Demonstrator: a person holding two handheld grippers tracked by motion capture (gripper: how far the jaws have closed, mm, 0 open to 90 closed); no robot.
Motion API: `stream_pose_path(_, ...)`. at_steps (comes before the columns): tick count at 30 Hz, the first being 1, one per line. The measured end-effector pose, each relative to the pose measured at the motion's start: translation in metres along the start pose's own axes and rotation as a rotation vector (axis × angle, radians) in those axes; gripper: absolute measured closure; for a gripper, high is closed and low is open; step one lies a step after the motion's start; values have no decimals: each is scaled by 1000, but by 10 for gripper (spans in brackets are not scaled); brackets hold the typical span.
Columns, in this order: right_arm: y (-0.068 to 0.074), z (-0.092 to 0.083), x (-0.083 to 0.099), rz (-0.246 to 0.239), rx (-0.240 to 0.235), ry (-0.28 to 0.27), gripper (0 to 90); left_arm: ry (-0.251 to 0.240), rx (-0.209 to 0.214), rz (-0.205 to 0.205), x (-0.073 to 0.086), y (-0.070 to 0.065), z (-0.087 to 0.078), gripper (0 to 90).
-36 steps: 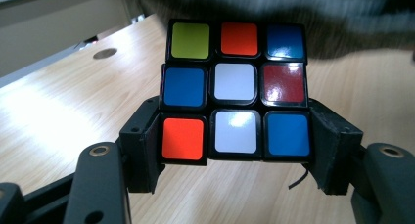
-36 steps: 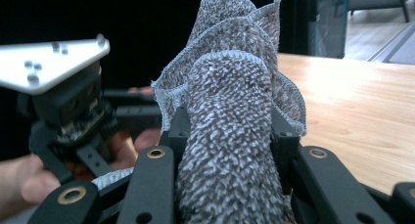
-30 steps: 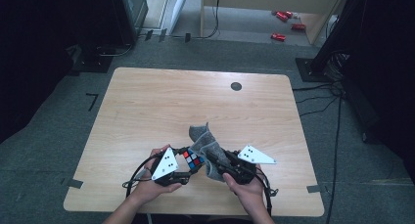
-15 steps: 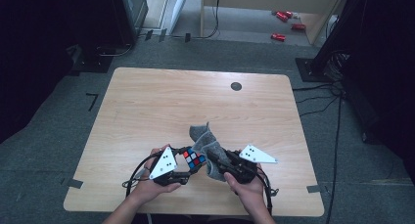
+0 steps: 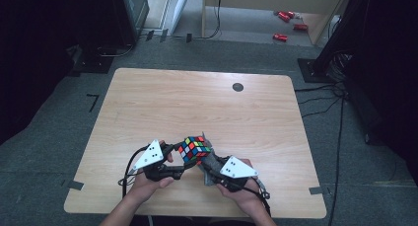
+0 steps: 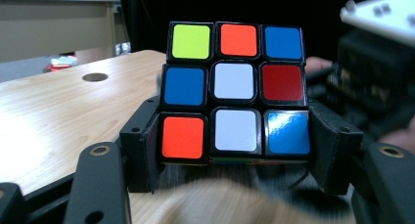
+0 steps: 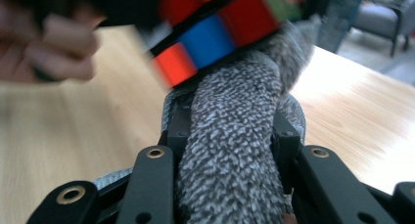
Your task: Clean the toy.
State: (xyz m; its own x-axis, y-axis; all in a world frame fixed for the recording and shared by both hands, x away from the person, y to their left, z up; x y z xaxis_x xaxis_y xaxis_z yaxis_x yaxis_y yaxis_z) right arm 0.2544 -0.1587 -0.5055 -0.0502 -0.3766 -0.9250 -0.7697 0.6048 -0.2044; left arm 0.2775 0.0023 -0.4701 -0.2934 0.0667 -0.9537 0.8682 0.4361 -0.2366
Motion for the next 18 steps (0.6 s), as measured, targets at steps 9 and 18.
stream_pose_path(9,13,7,4,-88,-41,36,631,-9,-22,-25,-3,7,-4,345)
stream_pose_path(18,-1,-2,-2,-36,34,-28,629,14,-15,-23,0,4,1,345)
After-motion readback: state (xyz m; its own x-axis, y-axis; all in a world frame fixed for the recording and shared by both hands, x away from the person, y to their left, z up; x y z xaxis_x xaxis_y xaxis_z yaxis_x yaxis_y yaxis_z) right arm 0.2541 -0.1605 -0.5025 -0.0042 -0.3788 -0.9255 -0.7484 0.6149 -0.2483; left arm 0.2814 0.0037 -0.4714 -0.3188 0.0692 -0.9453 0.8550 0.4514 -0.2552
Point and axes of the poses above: each handheld gripper's, and its own axes: z roughly forward along the jaws, x roughly out of its underside, y roughly to its left, the point moved 6 cm from there along z, roughly forward along the jaws, and after that the axes turned 7 degrees about -z, right-handed, at the moved point
